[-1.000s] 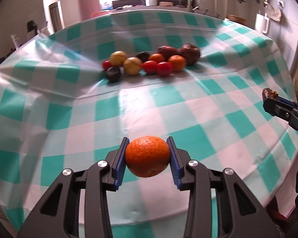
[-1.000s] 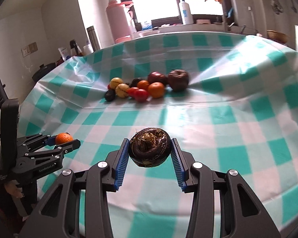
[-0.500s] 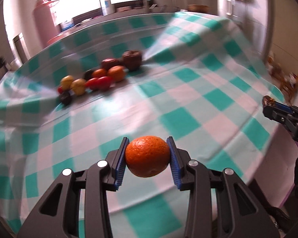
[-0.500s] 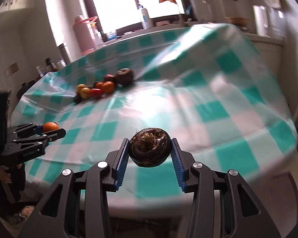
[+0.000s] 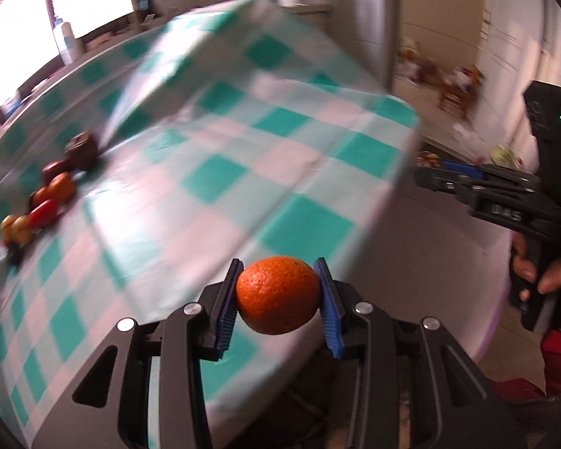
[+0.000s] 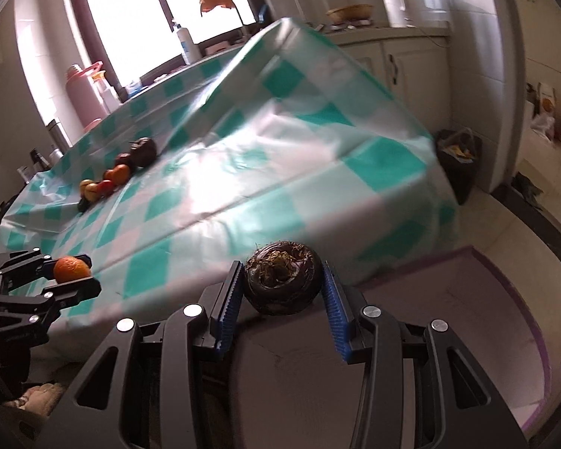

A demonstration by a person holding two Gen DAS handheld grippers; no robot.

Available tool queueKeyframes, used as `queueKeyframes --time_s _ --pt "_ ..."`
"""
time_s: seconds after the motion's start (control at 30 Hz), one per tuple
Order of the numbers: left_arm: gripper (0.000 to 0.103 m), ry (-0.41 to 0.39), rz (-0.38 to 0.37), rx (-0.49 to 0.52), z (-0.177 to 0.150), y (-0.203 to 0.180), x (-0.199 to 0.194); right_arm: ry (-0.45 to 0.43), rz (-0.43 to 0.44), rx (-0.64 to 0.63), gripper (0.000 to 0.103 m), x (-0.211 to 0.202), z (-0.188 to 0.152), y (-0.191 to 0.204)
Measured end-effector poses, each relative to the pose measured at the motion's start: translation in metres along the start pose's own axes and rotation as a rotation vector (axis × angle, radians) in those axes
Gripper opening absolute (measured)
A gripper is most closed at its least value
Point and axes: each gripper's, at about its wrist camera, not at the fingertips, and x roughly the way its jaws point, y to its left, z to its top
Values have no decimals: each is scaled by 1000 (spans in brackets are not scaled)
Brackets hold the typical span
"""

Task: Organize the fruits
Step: 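Carry the tangerine and dark fruit with both tools over the white box, then open both tools to drop the tangerine and dark fruit into the box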

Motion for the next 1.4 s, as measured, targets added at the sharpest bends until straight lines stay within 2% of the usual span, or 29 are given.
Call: queueKeyframes --time_s 0.17,0.37,0.47,0.57,0.77,0.93,0.97,1.03,1.1,1.17,1.2,1.23,1.33,1.4 --pt "39 44 -77 143 9 -58 25 53 -100 85 42 7 -24 -44" --pt "39 118 -149 272 7 -116 67 142 -173 167 42 24 -54 -79" --pt "39 168 -183 303 -1 -132 91 179 -193 207 42 32 -64 -92" --pt "39 205 -177 332 -11 -142 109 192 -201 232 42 34 -74 -103" --pt "40 252 -215 327 -24 -142 127 253 -239 252 43 44 -84 -112" --pt "41 236 -255 307 -24 -142 127 312 -260 210 43 56 -94 -103" --pt "44 229 -267 304 -23 -142 125 322 -267 197 43 59 -95 -101" --pt "57 208 -275 301 -22 -144 125 349 -290 159 43 64 -97 -96" --pt "63 208 -279 293 -22 -144 129 366 -304 143 44 68 -98 -94" --pt "72 225 -282 270 -20 -142 134 373 -304 157 56 68 -99 -95" --pt "74 228 -283 257 -19 -140 137 372 -302 164 63 67 -99 -96" --pt "74 226 -280 237 -18 -135 136 371 -301 170 64 65 -99 -96" --pt "74 153 -257 202 -11 -126 120 352 -320 178 68 57 -90 -100" --pt "76 50 -271 204 -5 -122 96 300 -331 194 71 45 -81 -102"
